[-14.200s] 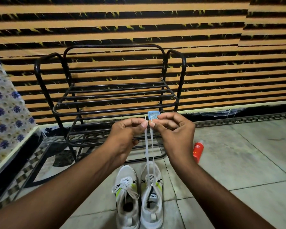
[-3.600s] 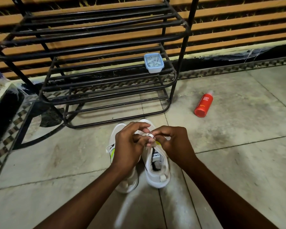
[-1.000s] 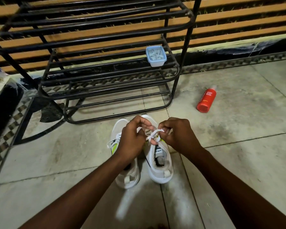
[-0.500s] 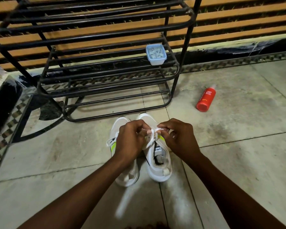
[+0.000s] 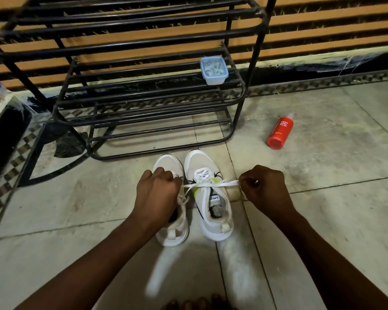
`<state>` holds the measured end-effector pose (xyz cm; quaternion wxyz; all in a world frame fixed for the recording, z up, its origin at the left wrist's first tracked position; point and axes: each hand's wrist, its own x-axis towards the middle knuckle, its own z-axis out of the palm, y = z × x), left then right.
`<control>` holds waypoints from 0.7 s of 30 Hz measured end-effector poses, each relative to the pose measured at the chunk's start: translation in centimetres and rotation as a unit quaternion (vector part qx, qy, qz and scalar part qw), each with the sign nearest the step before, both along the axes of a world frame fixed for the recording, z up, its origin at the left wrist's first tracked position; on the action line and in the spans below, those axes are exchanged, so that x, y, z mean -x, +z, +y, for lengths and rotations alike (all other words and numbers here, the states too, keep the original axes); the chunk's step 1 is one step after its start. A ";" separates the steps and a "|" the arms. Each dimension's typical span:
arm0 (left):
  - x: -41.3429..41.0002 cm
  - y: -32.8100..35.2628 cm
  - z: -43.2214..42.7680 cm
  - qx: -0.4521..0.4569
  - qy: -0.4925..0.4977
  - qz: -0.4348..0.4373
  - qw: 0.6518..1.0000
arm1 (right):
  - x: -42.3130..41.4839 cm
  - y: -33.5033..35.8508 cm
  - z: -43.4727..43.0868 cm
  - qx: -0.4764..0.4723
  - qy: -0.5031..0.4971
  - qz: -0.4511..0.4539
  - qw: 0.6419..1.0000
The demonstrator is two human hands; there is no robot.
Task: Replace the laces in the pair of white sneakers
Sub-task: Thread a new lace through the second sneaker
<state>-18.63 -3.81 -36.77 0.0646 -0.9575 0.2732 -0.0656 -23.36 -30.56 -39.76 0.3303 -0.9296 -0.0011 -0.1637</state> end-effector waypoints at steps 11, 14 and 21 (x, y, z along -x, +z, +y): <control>-0.4 0.9 0.6 -0.077 -0.058 -0.033 0.995 | 0.2 -0.3 -0.4 0.063 0.017 0.047 0.997; -0.8 0.9 0.8 -0.090 -0.075 -0.042 0.992 | 0.3 -0.7 -0.4 0.082 0.013 0.060 0.995; -1.1 1.1 0.6 -0.113 -0.096 -0.047 0.988 | 0.5 -1.4 -0.7 0.098 0.005 0.075 0.992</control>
